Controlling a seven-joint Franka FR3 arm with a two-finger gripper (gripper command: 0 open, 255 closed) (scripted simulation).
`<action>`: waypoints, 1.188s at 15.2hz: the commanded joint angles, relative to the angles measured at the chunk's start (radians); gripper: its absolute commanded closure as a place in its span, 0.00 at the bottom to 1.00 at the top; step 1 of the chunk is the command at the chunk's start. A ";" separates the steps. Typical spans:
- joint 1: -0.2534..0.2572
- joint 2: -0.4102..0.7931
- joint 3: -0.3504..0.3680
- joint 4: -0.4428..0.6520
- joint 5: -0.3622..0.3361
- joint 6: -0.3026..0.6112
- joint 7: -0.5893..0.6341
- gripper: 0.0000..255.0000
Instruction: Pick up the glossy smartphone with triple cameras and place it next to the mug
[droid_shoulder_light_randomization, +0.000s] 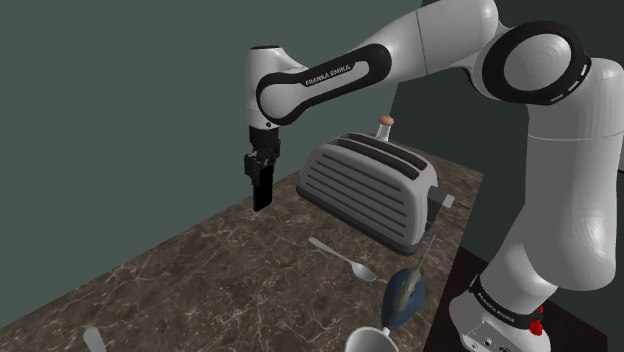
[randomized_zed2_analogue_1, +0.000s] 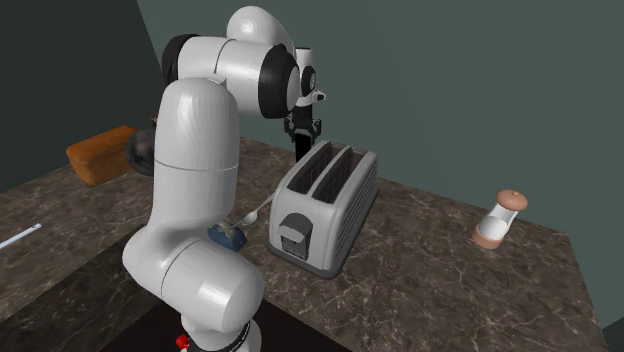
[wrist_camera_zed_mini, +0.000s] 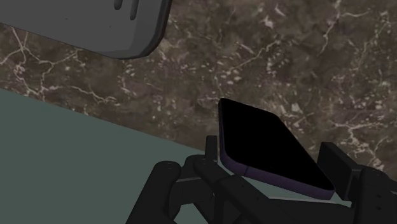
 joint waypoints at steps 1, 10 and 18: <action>0.000 0.000 0.000 0.000 0.000 0.000 0.000 1.00; -0.002 -0.027 0.004 0.042 0.009 -0.069 -0.006 1.00; -0.002 -0.053 0.008 0.113 0.018 -0.165 -0.012 1.00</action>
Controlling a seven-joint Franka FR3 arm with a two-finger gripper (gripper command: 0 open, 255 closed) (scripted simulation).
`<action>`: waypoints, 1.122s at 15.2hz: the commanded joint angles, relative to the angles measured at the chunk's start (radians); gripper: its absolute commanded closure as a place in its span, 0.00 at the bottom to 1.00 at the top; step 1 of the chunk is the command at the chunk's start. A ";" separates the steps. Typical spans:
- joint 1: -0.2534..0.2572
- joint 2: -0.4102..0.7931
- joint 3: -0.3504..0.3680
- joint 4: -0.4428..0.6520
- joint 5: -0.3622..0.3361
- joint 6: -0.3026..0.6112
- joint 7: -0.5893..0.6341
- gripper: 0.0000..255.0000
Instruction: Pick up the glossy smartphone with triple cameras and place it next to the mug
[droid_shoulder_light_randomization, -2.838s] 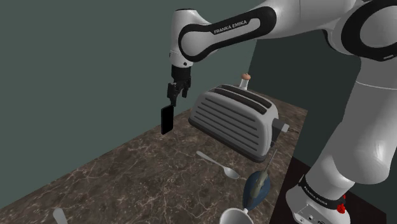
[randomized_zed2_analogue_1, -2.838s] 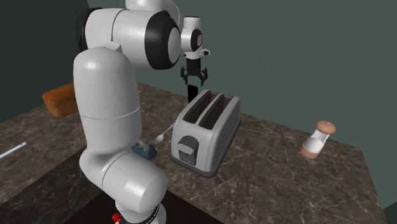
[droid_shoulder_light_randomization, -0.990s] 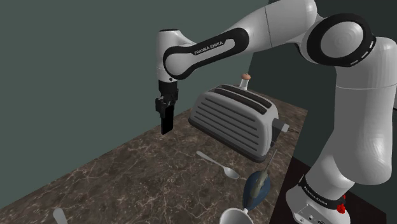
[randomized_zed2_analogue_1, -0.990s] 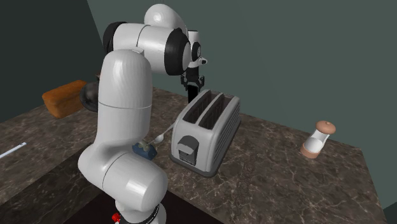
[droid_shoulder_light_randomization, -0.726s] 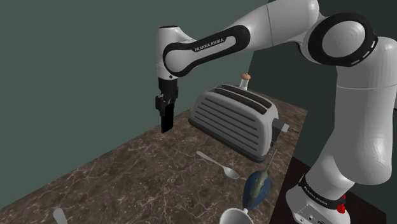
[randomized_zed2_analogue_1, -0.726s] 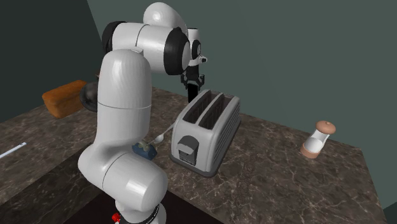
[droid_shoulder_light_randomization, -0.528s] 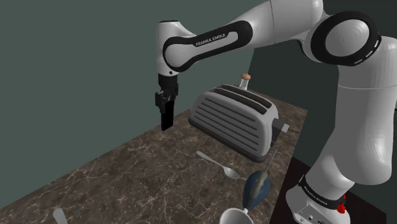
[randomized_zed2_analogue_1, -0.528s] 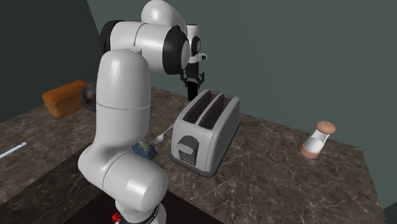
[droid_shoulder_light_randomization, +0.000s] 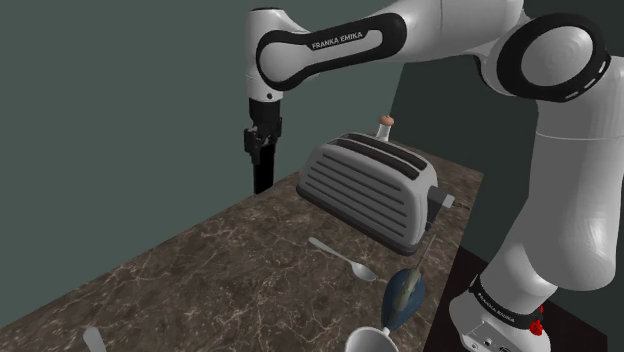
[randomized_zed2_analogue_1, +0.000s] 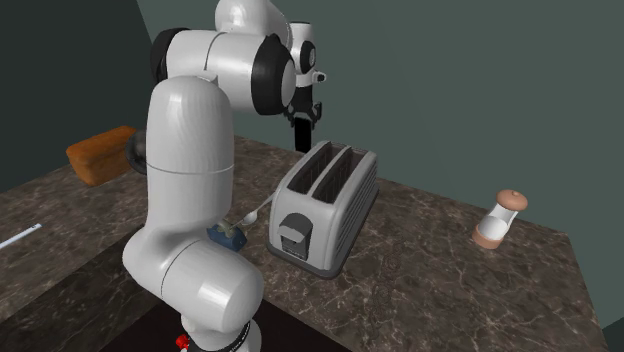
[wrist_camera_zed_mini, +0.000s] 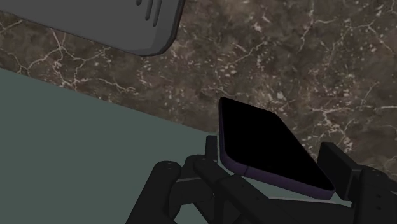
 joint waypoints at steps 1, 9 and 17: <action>0.002 -0.001 0.001 0.025 0.001 -0.027 0.000 1.00; 0.005 -0.011 0.004 0.119 0.005 -0.130 -0.004 1.00; 0.011 -0.005 0.005 0.236 0.005 -0.240 -0.006 1.00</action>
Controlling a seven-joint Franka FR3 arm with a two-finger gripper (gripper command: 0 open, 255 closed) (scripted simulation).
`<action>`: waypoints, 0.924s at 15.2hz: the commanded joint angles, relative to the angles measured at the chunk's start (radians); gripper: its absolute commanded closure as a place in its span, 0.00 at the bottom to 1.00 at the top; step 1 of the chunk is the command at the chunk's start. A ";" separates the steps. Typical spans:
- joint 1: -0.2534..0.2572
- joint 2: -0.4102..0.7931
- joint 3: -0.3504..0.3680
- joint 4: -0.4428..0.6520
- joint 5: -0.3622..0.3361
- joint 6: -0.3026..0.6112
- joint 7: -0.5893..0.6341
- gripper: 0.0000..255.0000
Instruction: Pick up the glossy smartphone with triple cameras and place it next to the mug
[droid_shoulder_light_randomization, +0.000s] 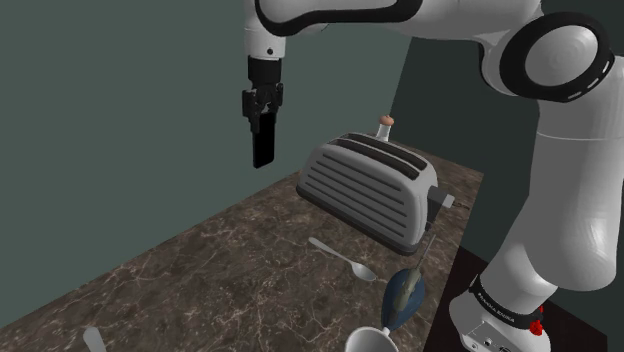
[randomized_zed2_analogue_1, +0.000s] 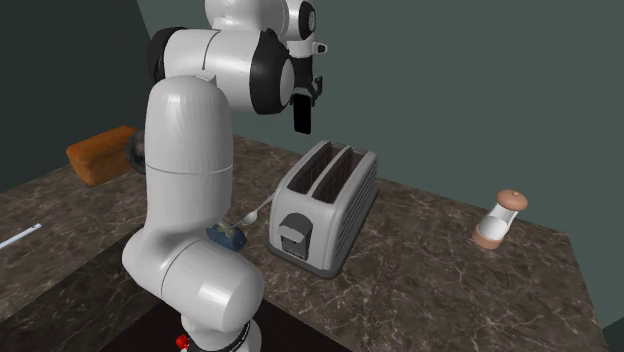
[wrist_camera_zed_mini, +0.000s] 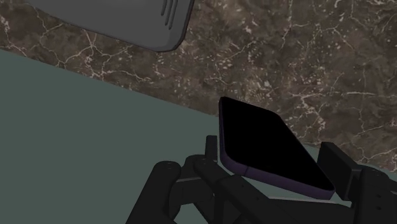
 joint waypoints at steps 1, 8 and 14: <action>0.002 0.004 0.000 0.031 -0.001 -0.028 0.000 1.00; 0.014 0.030 0.001 0.166 -0.007 -0.136 0.000 1.00; 0.009 -0.101 0.015 0.014 0.022 -0.113 0.021 1.00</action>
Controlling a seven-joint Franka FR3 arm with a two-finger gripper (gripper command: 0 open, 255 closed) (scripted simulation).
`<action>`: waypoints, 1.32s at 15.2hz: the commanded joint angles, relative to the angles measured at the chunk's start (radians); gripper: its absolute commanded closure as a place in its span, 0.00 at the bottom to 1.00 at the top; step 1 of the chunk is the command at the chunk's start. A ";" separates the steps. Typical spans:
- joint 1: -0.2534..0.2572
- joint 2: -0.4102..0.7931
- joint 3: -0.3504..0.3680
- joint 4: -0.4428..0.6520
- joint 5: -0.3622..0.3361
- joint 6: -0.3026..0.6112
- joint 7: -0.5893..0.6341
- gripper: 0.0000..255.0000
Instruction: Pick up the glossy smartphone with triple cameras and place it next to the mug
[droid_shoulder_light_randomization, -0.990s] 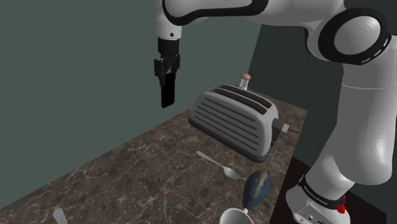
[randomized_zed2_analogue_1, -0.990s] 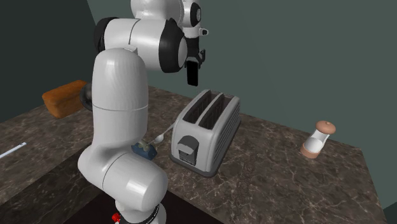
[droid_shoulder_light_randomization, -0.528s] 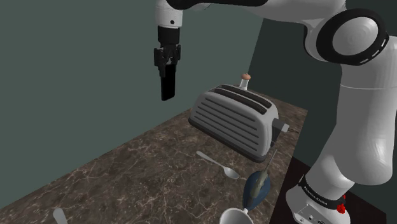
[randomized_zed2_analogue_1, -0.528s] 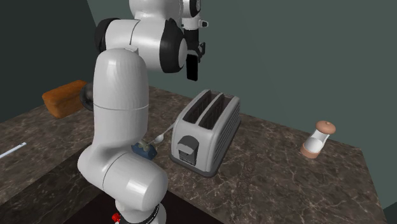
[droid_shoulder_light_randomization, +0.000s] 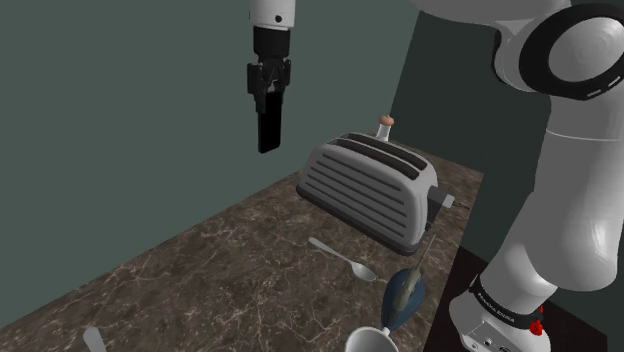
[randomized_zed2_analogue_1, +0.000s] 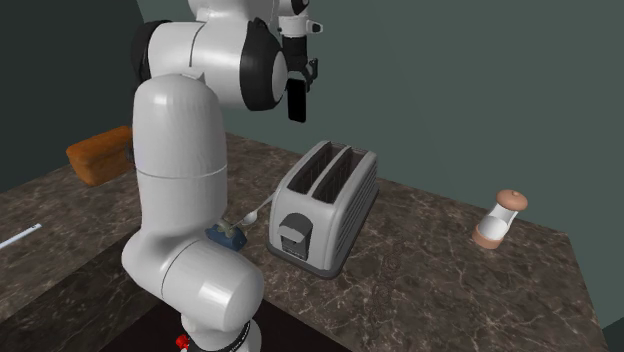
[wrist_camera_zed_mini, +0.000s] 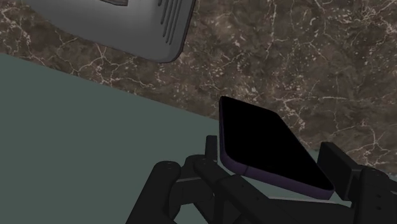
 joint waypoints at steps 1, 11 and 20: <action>0.000 -0.082 0.009 -0.110 0.019 0.030 0.016 1.00; 0.030 -0.452 0.048 -0.544 0.128 0.110 0.080 1.00; 0.102 -0.732 0.092 -0.789 0.230 0.091 0.159 1.00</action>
